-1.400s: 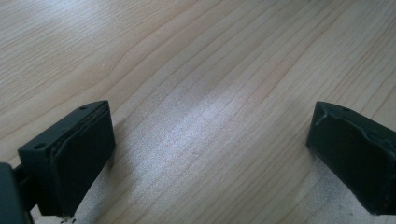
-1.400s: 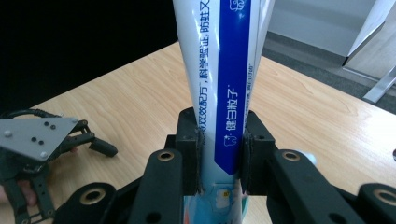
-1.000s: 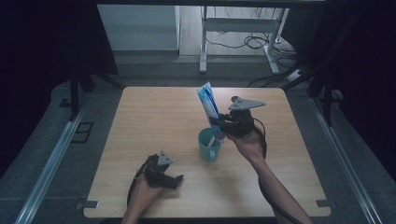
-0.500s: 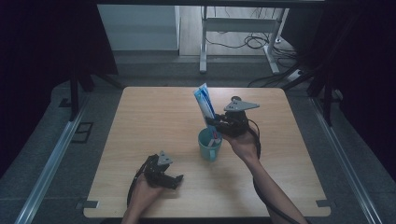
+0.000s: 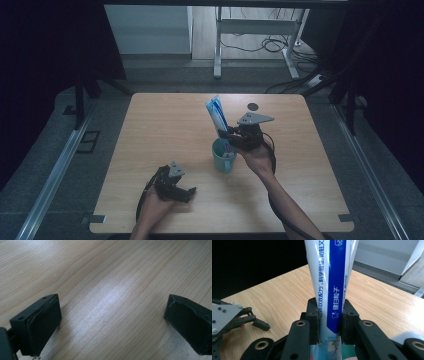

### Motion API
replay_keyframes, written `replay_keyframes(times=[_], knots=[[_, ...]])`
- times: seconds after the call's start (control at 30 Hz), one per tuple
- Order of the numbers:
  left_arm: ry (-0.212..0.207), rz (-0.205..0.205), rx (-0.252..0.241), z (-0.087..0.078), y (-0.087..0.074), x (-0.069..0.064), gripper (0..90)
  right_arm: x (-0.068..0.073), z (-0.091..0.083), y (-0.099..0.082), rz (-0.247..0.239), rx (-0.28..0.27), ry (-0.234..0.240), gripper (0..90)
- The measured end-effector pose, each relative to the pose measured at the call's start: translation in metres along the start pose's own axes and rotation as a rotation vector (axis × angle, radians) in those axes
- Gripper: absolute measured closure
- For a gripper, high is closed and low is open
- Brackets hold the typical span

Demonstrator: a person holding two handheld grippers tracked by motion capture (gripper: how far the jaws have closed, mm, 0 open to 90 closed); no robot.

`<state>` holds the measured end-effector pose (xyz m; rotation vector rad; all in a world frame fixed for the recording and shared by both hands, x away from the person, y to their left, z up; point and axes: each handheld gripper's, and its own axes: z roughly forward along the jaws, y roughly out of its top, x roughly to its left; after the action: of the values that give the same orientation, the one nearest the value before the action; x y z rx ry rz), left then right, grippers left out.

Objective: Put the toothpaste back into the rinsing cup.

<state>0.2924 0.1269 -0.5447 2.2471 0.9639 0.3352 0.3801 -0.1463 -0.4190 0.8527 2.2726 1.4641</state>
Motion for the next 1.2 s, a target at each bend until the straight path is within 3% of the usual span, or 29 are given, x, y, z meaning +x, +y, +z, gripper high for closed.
replay_keyframes(times=[1.2], knots=[[0.000, -0.001, -0.002, 0.000, 0.000, 0.000, 1.1, 0.002, 0.021, -0.040, 0.007, 0.041, 0.000, 71.8]])
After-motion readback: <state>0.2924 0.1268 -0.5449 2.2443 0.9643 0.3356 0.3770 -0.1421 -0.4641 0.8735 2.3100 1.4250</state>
